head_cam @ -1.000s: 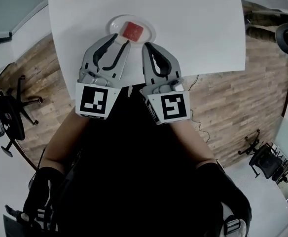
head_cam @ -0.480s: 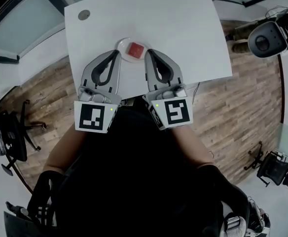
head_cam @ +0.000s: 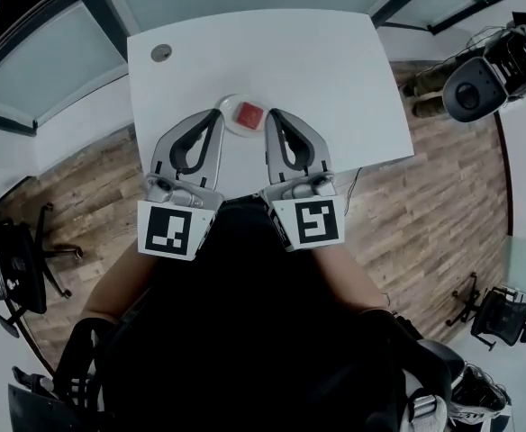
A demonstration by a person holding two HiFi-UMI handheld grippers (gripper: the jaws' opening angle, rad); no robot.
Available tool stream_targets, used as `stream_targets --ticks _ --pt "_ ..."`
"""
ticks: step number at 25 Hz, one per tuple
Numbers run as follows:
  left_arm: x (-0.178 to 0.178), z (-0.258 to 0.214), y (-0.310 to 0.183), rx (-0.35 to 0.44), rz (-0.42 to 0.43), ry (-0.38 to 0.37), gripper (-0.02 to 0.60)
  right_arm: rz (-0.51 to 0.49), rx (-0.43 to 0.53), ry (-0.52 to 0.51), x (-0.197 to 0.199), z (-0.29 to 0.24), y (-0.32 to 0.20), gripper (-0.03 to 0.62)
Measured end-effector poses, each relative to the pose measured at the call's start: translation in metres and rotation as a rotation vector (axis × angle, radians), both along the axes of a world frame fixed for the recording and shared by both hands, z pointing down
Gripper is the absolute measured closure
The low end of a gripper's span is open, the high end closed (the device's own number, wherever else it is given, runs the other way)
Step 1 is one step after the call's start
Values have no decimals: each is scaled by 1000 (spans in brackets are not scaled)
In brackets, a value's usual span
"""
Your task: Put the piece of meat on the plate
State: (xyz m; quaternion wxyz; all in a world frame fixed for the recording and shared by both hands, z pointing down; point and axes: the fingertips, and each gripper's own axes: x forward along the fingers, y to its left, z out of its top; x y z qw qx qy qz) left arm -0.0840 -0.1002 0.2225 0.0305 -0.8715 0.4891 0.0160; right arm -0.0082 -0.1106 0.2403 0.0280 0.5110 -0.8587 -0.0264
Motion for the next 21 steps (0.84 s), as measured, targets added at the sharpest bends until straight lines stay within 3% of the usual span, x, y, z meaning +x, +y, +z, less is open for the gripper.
stream_targets --ticks 11,21 --pt "-4 3 1 -4 29 1 577 24 -21 41 -2 3 8 592" --pt "6 5 3 -9 64 -2 577 26 33 0 -3 -9 13 592"
